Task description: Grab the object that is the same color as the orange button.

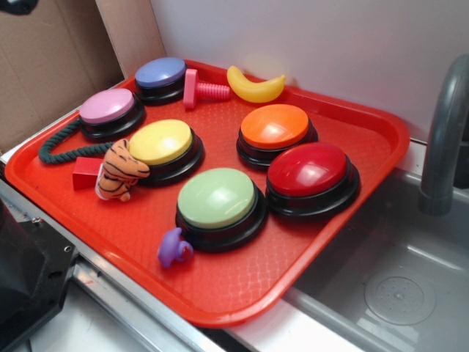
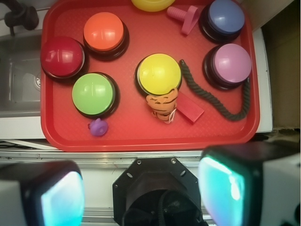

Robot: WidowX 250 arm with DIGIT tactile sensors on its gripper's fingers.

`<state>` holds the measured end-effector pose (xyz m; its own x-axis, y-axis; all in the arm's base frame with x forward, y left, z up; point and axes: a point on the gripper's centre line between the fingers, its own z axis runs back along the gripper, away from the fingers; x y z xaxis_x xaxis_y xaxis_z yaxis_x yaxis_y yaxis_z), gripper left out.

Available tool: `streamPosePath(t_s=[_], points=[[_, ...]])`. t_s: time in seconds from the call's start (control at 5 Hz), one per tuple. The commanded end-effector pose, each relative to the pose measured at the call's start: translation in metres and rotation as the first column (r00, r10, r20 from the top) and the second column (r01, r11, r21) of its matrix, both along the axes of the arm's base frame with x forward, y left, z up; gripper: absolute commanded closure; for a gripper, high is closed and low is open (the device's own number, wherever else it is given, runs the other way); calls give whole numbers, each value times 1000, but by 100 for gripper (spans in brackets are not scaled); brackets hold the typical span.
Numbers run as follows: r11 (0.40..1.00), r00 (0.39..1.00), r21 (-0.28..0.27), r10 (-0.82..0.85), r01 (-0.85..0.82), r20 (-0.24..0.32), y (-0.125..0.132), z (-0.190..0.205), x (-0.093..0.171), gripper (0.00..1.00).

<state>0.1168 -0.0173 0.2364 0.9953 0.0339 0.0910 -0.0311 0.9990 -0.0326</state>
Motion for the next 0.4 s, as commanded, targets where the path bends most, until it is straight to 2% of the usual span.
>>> streamPosePath(t_s=[0.0,0.2], points=[[1000,1000,0,0,0,0,0,0,0,0],[999,999,-4,42,-42,-1,12,-22,5,0]])
